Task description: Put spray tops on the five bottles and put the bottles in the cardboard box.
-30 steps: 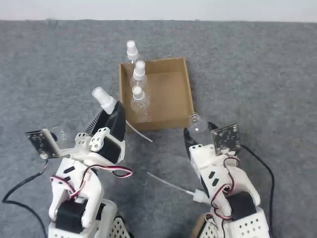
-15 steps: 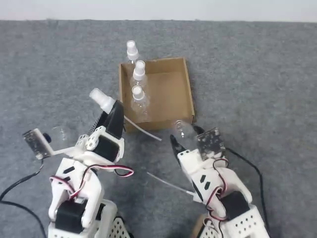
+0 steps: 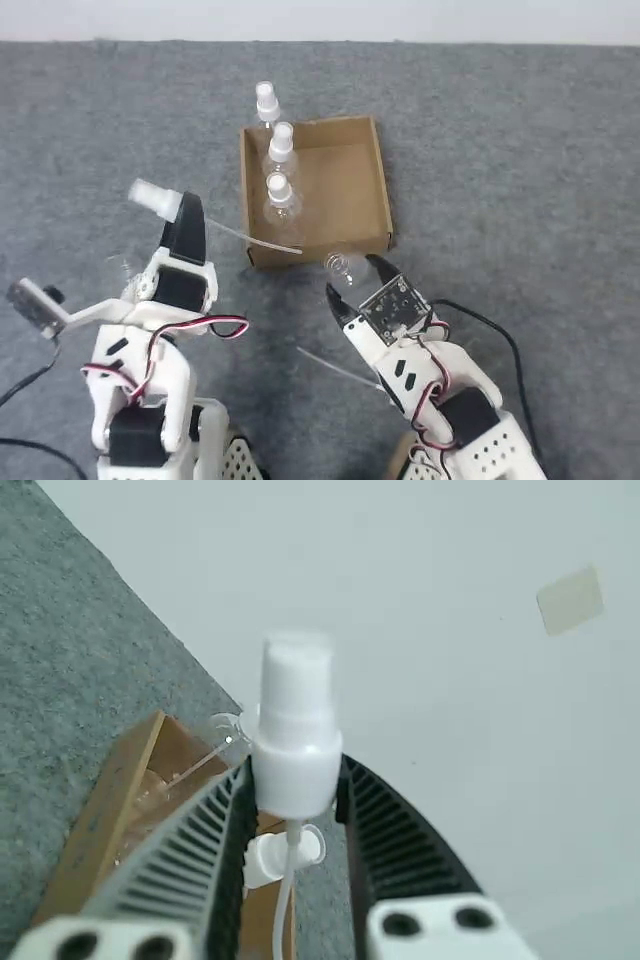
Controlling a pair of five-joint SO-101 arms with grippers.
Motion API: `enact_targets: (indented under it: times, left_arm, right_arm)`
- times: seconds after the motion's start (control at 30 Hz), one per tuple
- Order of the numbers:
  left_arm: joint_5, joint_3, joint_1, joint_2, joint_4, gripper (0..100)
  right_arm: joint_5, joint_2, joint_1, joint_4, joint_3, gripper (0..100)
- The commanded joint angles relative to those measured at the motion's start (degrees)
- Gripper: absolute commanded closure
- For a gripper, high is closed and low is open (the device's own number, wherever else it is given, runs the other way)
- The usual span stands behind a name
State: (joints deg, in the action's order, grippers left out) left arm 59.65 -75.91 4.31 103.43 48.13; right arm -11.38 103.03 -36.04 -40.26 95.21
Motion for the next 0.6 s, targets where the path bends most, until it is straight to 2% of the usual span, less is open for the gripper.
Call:
enact_targets:
  times: [0.0, 0.2, 0.57]
  left_arm:
    - [0.79, 0.75, -1.23, 1.32, -2.11, 99]
    - [0.62, 0.66, -3.78, 1.32, -1.67, 99]
    - [-0.88, -2.07, -6.42, 1.32, -2.11, 99]
  right_arm:
    - [-3.87, 0.84, -0.57, 1.36, 1.23, 93.6]
    - [-14.77, 0.84, -0.57, 1.36, 1.23, 93.9]
    - [-15.38, 0.57, -0.57, 1.27, 1.23, 93.9]
